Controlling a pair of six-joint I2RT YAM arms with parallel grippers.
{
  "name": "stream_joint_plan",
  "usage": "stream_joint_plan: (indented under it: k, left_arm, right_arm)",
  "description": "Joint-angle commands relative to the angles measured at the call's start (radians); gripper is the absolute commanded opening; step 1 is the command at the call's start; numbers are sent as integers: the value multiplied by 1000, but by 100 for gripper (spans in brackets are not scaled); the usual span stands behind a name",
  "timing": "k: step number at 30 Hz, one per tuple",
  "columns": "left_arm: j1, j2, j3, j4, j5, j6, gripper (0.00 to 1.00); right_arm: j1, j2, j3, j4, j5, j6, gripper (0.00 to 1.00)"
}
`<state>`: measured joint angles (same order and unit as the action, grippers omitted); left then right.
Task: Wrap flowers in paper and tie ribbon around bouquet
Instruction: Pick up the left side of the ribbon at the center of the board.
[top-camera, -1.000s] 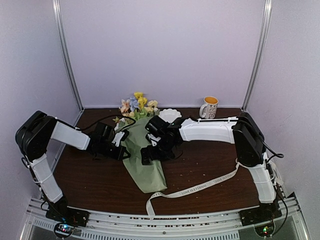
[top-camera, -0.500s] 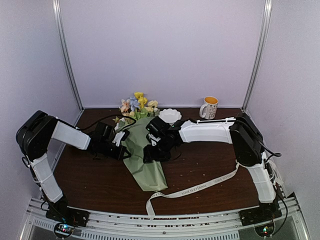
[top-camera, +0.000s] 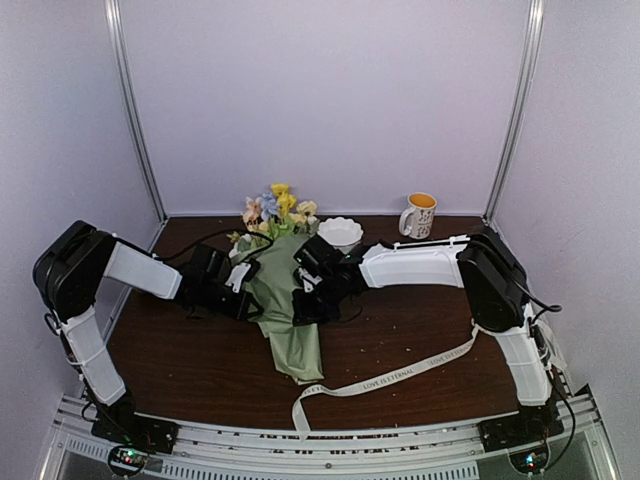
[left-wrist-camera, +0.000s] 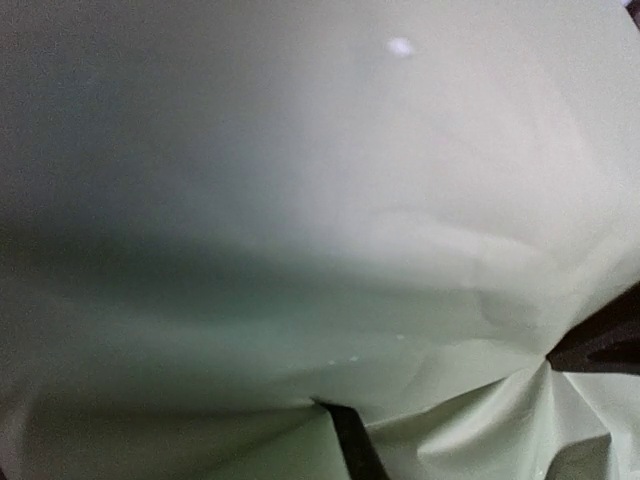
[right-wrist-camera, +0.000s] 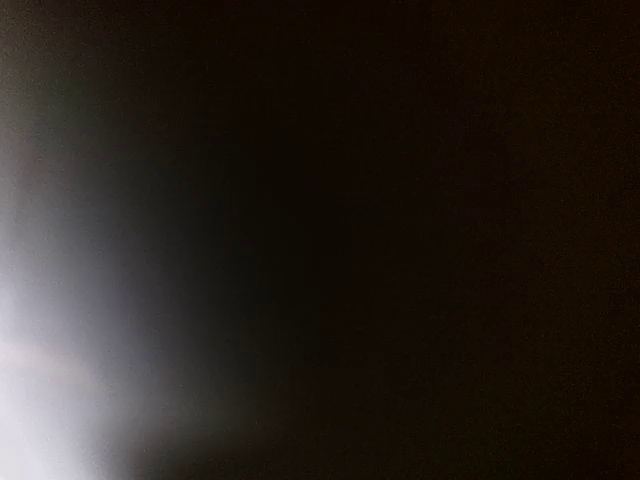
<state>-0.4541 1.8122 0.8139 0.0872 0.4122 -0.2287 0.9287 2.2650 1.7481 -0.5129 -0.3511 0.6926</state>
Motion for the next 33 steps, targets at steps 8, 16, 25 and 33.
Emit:
stream_joint_plan:
  k: [8,16,25,33]
  left_arm:
    - [-61,-189,-164,-71,-155,-1,40]
    - [-304,-618,-227,-114,-272,37,42]
    - [-670,-477,-12,-387,-203,259,39]
    - [-772,-131,255,-601,-244,410,54]
  right_arm:
    - [-12,-16,-19,-24,-60,23,0]
    - [-27,-26,-4,-35,-94,17,0]
    - [-41,-37,13,-88,-112,-56,0]
    - [-45,-50,-2,-80,-119,-90,0]
